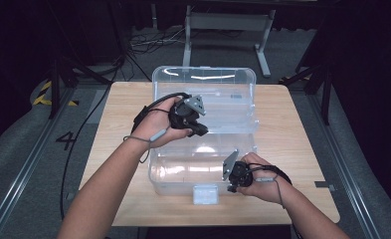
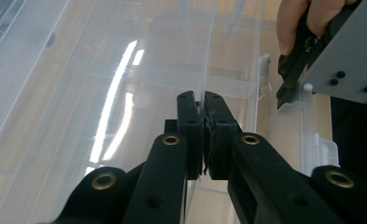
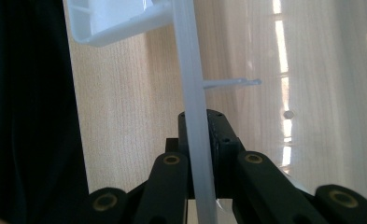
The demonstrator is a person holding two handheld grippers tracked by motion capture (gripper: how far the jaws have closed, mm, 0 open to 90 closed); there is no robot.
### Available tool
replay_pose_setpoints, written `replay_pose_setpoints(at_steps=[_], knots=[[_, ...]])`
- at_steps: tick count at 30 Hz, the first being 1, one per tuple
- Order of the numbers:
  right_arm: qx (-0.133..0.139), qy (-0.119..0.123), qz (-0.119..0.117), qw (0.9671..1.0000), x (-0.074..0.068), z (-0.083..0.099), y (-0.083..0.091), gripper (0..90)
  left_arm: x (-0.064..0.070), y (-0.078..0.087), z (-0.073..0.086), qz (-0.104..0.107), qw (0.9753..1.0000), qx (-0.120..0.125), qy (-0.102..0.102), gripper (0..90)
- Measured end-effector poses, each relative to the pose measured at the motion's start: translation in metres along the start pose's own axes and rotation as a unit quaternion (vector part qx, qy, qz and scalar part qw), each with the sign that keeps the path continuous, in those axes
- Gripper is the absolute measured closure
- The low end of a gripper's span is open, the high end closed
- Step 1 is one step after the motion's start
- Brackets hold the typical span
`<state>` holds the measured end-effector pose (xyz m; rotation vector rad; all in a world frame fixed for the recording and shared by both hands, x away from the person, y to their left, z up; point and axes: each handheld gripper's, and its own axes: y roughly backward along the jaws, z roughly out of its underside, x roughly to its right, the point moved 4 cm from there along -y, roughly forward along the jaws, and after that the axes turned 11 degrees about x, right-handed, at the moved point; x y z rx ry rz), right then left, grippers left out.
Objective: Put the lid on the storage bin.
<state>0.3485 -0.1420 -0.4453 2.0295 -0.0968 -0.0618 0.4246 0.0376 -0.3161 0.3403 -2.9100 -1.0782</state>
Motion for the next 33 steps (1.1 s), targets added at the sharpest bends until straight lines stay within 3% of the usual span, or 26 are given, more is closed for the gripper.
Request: replay_pose_setpoints(at_steps=[16, 26, 33], knots=[[0.006, 0.007, 0.003, 1.0000, 0.001, 0.000, -0.001, 85.8, 0.022, 0.000, 0.004, -0.003, 0.9996, -0.012, -0.024, 87.4], [0.009, 0.005, 0.005, 0.9999, 0.000, 0.000, -0.001, 85.0, 0.029, -0.001, 0.008, 0.002, 0.9997, -0.010, -0.024, 87.6], [0.009, 0.009, 0.018, 0.9997, -0.002, 0.000, -0.001, 83.4, 0.031, -0.001, 0.009, 0.006, 0.9997, -0.009, -0.021, 87.6]])
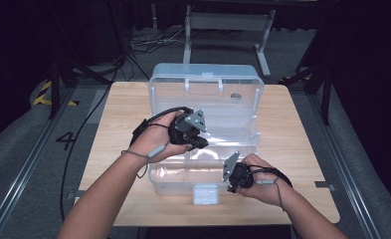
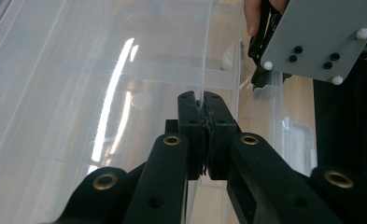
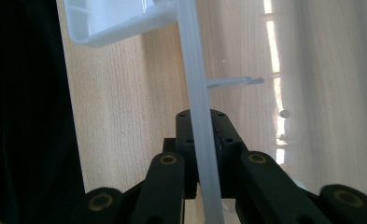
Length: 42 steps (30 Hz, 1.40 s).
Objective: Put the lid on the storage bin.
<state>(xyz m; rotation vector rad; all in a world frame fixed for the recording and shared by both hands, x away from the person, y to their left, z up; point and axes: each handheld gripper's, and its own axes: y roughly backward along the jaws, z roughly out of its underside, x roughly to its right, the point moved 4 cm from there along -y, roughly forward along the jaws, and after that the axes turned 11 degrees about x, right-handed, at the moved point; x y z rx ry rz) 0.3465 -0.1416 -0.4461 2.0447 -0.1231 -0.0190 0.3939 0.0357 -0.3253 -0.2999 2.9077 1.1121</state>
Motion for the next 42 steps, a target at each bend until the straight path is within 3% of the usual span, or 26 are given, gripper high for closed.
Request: replay_pose_setpoints(at_steps=[12, 24, 42], knots=[[0.016, 0.000, 0.007, 0.9999, -0.003, -0.004, 0.017, 81.1, 0.000, 0.000, 0.001, 0.003, 1.0000, 0.003, 0.001, 87.6], [0.056, -0.002, 0.014, 0.9983, -0.004, -0.011, 0.052, 83.3, 0.001, 0.000, 0.002, 0.003, 1.0000, 0.008, 0.003, 87.6], [0.124, -0.020, 0.022, 0.9918, 0.000, -0.008, 0.099, 86.4, 0.005, -0.001, 0.004, 0.000, 0.9999, 0.012, 0.006, 87.3]])
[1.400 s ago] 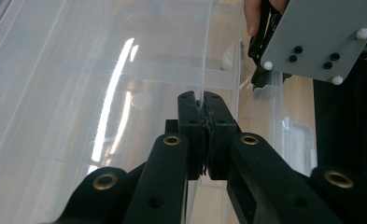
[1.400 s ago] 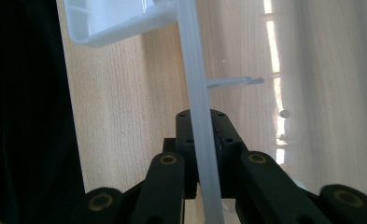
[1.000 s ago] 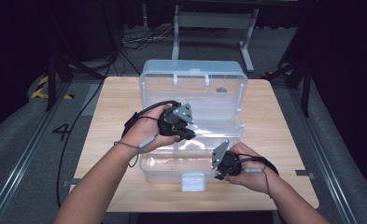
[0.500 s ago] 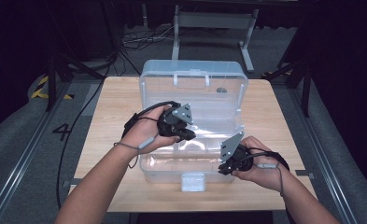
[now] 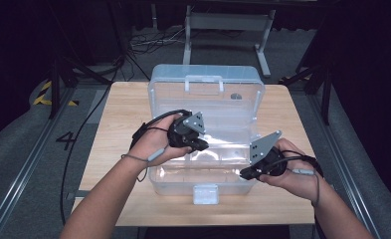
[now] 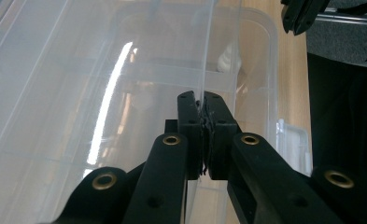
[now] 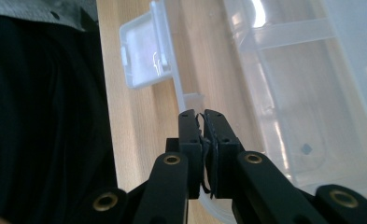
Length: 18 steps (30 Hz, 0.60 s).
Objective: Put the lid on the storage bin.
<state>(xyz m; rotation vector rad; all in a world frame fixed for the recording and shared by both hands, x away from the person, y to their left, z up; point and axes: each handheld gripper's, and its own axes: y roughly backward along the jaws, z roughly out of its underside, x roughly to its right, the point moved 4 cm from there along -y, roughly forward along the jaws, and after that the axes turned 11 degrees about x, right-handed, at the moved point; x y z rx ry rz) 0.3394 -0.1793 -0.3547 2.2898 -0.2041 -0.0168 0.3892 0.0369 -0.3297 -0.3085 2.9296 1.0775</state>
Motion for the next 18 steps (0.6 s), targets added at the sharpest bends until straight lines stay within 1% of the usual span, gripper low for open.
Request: replay_pose_setpoints(at_steps=[5, 10, 15, 18], knots=[[0.023, -0.010, 0.007, 0.9997, 0.003, -0.001, 0.010, 87.0, 0.000, 0.000, 0.000, 0.002, 1.0000, -0.001, 0.000, 87.3], [0.051, -0.013, 0.018, 0.9985, 0.008, -0.005, 0.021, 87.5, 0.001, 0.000, 0.002, 0.001, 1.0000, 0.006, 0.003, 87.2], [0.085, -0.027, 0.034, 0.9954, 0.013, -0.009, 0.031, 88.4, 0.001, 0.000, 0.002, 0.003, 1.0000, 0.007, 0.005, 87.1], [0.102, -0.036, 0.050, 0.9929, 0.017, -0.009, 0.038, 88.8, 0.001, 0.000, 0.002, 0.003, 1.0000, 0.008, 0.005, 87.1]])
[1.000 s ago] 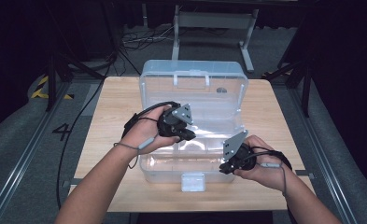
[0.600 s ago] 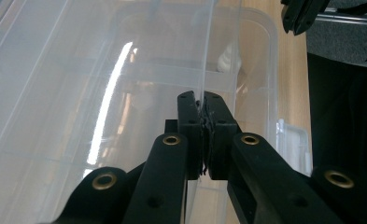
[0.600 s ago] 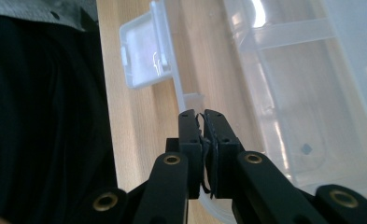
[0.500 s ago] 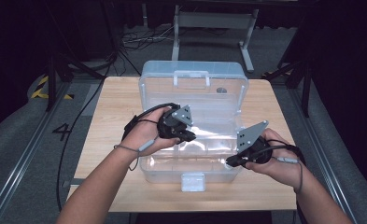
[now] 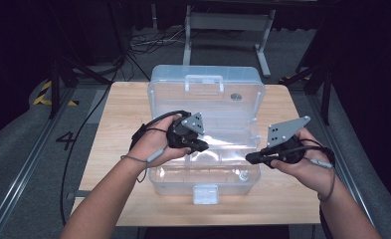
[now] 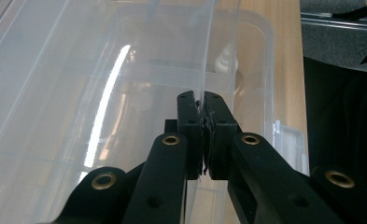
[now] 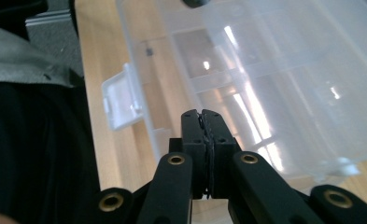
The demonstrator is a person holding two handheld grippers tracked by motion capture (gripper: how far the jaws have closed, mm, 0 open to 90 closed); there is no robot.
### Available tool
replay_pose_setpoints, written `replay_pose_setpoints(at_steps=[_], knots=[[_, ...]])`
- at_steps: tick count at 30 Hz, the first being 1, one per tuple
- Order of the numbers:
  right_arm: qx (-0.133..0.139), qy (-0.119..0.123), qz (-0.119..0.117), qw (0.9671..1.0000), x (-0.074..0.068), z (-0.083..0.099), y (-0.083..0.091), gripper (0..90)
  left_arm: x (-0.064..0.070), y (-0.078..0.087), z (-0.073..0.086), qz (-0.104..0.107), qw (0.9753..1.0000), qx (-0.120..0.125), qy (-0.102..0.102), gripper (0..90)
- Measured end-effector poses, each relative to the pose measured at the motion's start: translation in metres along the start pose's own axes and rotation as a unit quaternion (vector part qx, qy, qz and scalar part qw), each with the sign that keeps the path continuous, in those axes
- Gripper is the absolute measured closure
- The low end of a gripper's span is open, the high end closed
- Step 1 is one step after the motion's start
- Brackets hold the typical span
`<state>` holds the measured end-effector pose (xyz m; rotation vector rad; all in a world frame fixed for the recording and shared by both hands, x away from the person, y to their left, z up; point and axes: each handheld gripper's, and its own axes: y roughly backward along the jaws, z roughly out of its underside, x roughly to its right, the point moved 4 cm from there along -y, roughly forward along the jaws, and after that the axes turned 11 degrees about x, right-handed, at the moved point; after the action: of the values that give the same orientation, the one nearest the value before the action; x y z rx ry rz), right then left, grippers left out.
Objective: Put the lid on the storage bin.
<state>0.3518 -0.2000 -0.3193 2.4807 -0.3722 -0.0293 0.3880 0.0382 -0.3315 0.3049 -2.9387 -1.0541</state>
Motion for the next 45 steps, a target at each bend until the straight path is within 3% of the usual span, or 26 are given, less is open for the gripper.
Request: replay_pose_setpoints(at_steps=[7, 13, 18, 29, 36, 45], knots=[[0.049, -0.024, 0.034, 0.9979, 0.011, -0.004, 0.011, 89.4, 0.001, 0.000, 0.001, -0.001, 1.0000, 0.001, -0.002, 87.2], [0.092, -0.055, 0.066, 0.9920, 0.021, -0.004, 0.019, 89.7, 0.004, -0.001, 0.003, 0.001, 1.0000, 0.002, -0.002, 87.4], [0.113, -0.074, 0.085, 0.9873, 0.028, -0.001, 0.023, 89.8, 0.005, -0.001, 0.003, -0.002, 1.0000, 0.003, -0.008, 87.5], [0.159, -0.118, 0.114, 0.9736, 0.045, 0.005, 0.025, 89.9, 0.009, -0.001, 0.006, -0.002, 0.9999, 0.007, -0.010, 87.5], [0.187, -0.143, 0.138, 0.9620, 0.053, 0.006, 0.027, 89.9, 0.011, -0.001, 0.008, -0.001, 0.9999, 0.009, -0.010, 87.5], [0.205, -0.159, 0.153, 0.9536, 0.061, 0.008, 0.027, 90.0, 0.014, -0.002, 0.010, 0.003, 0.9999, 0.009, -0.008, 87.5]])
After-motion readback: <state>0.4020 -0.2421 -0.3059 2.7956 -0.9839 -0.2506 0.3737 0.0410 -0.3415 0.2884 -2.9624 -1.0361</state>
